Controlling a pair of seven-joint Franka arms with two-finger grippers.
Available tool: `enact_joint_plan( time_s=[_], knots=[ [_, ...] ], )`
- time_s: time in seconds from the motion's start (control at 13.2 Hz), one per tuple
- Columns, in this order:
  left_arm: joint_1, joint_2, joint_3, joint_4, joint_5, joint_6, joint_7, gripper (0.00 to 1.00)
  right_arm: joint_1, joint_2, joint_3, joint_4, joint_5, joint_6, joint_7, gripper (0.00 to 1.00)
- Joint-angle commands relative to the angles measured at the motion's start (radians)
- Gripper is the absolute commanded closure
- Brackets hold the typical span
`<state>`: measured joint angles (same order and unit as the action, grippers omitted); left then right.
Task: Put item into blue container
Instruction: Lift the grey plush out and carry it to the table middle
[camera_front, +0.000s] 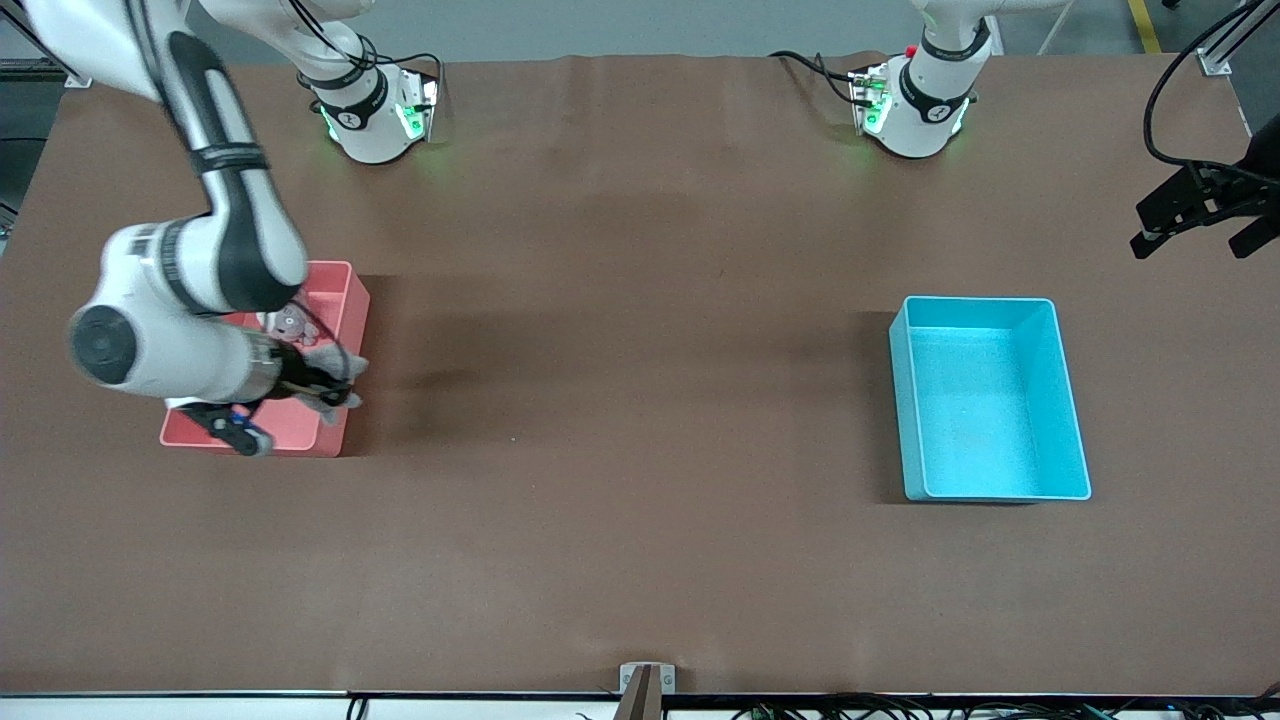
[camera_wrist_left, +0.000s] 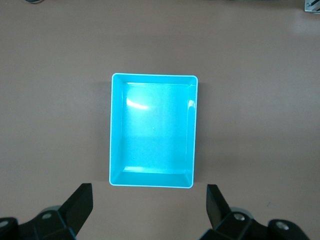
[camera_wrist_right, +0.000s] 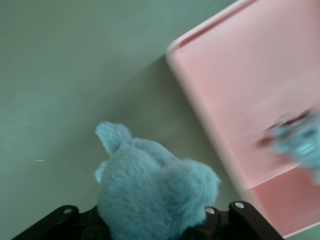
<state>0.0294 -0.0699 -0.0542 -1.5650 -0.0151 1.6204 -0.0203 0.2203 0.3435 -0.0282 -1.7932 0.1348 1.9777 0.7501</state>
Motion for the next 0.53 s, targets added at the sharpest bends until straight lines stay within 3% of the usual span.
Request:
enact_joint_plan(
  time_s=[0.0, 0.23, 0.45],
  knots=[
    [0.004, -0.004, -0.003, 0.013, -0.014, -0.017, 0.013, 0.00, 0.163, 0.031, -0.012, -0.009, -0.001, 0.131, 0.290, 1.00],
    [0.004, -0.004, -0.001, 0.013, -0.014, -0.017, 0.013, 0.00, 0.310, 0.130, -0.013, 0.020, -0.012, 0.288, 0.544, 1.00],
    [0.004, -0.002, -0.001, 0.013, -0.014, -0.017, 0.013, 0.00, 0.428, 0.282, -0.019, 0.127, -0.032, 0.372, 0.748, 1.00]
  ],
)
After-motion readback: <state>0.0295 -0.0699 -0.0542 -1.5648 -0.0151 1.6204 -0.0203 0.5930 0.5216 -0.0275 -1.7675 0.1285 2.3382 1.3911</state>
